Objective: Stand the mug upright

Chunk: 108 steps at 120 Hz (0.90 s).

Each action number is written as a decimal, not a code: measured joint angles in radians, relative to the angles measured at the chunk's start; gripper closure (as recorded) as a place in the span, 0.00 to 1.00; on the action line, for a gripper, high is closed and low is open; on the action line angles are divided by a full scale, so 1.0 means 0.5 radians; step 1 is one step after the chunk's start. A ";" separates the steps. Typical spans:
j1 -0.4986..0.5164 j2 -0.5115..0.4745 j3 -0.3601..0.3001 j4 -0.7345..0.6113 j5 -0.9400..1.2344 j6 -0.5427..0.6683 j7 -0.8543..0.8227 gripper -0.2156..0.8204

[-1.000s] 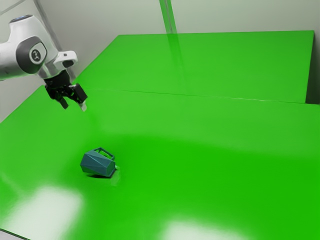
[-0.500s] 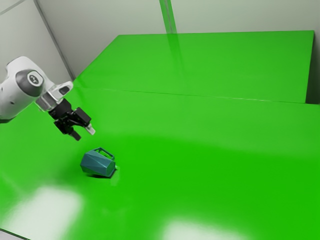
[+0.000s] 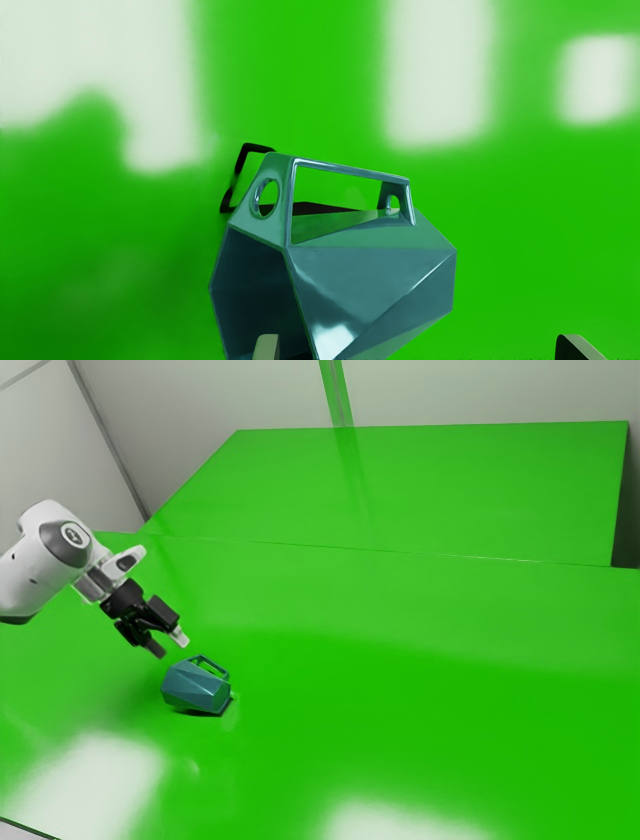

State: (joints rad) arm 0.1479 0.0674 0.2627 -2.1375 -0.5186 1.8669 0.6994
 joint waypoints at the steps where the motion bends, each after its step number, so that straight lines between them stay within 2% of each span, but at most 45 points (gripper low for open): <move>1: 0.002 0.005 0.000 0.003 -0.001 -0.001 0.006 0.21; 36: 0.036 0.147 0.000 0.087 -0.130 -0.050 0.188 0.21; 89: 0.054 0.310 0.001 0.069 -0.389 -0.149 0.369 0.21; 97: 0.054 0.322 0.001 0.064 -0.418 -0.157 0.386 0.25; 108: 0.055 0.338 0.002 0.050 -0.457 -0.165 0.406 0.38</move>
State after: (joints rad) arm 0.1754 0.2364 0.2637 -2.1123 -0.7472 1.7846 0.9025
